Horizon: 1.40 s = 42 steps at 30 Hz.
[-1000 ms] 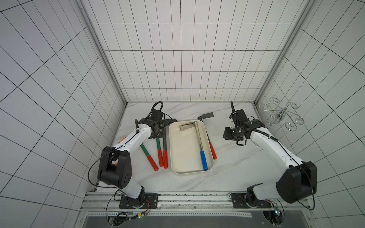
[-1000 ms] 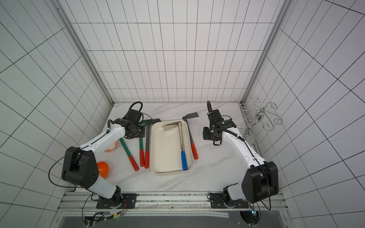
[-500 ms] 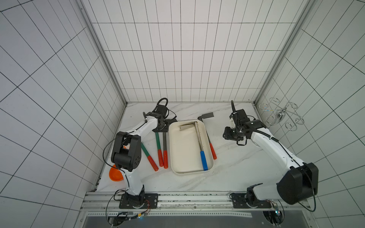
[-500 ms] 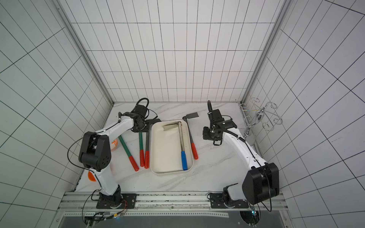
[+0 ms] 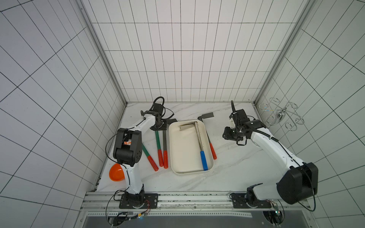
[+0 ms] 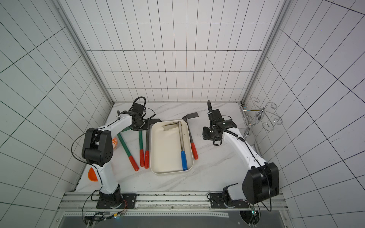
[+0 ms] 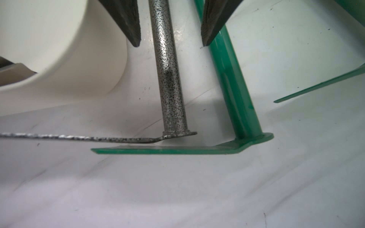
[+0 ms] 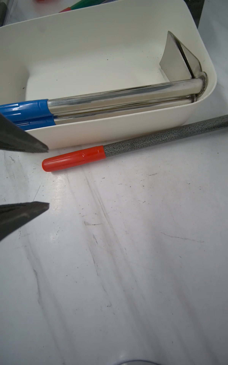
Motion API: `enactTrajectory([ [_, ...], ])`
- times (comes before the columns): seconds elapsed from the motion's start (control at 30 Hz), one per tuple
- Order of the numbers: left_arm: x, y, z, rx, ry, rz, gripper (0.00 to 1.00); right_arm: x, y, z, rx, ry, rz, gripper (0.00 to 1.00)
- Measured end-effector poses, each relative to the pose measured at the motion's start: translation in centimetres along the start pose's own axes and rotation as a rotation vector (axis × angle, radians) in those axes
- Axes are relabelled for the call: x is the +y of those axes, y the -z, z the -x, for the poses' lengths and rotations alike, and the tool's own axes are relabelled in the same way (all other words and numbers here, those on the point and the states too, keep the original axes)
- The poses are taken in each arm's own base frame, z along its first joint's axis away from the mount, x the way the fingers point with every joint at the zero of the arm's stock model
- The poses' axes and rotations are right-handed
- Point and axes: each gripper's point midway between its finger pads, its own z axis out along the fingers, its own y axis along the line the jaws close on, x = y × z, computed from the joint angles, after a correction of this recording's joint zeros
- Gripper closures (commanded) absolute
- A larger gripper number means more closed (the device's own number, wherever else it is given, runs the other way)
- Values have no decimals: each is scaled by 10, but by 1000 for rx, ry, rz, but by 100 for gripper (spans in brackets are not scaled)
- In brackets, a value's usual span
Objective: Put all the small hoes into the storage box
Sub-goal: Pick up the hoe from the center of the board.
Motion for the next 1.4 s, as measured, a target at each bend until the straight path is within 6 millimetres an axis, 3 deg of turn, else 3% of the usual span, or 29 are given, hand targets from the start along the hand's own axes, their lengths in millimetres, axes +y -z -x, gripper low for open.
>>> enactTrajectory([
  [0.3, -2, -16, 3, 22, -6, -15, 50, 2, -5, -3, 23, -17, 12, 58],
  [0.7, 0, -17, 19, -3, 8, -24, 51, 3, -5, -4, 30, -21, 17, 58],
  [0.93, 2, -33, 12, 34, 16, -18, 52, 3, -5, -4, 30, -21, 17, 58],
  [1.4, 2, -40, 8, 52, 27, -20, 55, 3, -5, -4, 30, -21, 18, 58],
])
